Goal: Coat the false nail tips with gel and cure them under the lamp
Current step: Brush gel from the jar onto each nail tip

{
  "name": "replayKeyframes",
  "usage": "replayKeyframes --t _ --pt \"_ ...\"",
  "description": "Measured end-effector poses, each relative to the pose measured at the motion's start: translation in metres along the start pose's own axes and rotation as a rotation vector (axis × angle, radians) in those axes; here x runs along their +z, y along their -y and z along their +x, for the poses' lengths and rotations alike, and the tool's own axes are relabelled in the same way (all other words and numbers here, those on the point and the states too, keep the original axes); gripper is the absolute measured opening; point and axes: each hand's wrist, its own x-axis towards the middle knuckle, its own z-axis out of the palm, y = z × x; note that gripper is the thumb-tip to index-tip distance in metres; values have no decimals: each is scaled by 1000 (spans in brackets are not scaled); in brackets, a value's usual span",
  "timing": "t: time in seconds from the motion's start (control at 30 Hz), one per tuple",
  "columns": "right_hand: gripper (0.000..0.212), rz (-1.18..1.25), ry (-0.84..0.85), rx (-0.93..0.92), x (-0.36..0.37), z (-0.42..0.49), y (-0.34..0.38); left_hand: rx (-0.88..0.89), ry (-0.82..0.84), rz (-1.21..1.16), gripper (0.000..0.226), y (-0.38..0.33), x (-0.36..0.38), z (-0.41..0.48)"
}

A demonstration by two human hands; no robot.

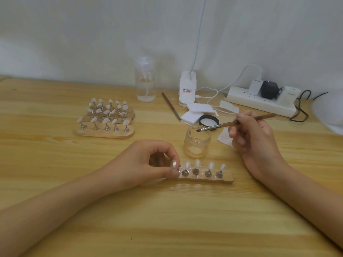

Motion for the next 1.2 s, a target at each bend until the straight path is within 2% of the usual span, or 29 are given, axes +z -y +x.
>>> replayKeyframes --t 0.37,0.5,0.63,0.87,0.93,1.03,1.1,1.2 --pt "23 4 -6 8 0 0 1 99 -74 133 19 -4 8 -2" --pt "25 8 -1 6 0 1 0 188 -42 120 18 -8 15 0" --pt "25 9 3 1 -1 2 0 204 -62 108 19 -6 16 1" --pt "24 17 -15 7 0 1 0 353 -121 339 7 -2 19 -2" --pt "24 26 -19 10 1 0 1 420 -178 421 12 -3 21 -4" --pt "23 39 -23 15 1 0 1 512 -267 515 6 -6 22 -6" --pt "23 45 -26 18 1 0 2 534 -271 430 8 -8 21 -8" --pt "23 44 -26 23 0 -1 2 523 -197 131 3 -14 16 -10"
